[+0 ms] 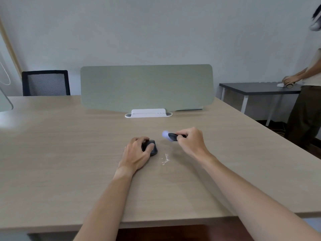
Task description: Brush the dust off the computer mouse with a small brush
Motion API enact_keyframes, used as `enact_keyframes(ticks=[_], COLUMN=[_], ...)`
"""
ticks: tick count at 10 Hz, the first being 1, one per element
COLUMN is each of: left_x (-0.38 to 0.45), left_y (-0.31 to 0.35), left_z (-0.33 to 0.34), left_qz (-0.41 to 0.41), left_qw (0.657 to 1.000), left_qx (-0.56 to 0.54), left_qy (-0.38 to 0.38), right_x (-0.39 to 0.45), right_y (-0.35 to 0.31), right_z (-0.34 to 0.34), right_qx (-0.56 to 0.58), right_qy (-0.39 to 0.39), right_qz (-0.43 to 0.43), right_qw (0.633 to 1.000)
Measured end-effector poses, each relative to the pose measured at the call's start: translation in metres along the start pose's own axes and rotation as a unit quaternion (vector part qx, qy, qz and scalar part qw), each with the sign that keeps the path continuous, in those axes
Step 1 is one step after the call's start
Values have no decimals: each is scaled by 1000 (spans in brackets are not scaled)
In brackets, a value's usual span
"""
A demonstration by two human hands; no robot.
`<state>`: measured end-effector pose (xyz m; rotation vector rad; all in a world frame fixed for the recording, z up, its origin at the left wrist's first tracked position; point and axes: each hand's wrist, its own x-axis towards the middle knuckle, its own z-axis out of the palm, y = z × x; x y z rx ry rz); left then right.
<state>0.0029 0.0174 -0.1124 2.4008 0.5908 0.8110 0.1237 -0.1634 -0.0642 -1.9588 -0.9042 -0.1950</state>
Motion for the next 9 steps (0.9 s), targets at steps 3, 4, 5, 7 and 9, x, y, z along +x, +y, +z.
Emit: enact_keyframes(ticks=[3, 4, 5, 7, 9], left_x=[-9, -10, -13, -19, -16], left_y=[8, 9, 13, 18, 10], left_z=[-4, -5, -7, -8, -6], left_qz=[45, 48, 42, 35, -49], left_qw=[999, 999, 999, 999, 998], left_qx=[0, 2, 6, 13, 38], left_qy=[-14, -13, -24, -36, 19], right_x=[-27, -35, -38, -37, -39], right_y=[30, 34, 30, 26, 25], right_z=[-2, 5, 5, 9, 6], right_qx=[-165, -180, -155, -87, -147], right_qy=[-46, -60, -64, -73, -58], right_qz=[-27, -29, -34, -1, 5], right_qw=[985, 981, 985, 994, 987])
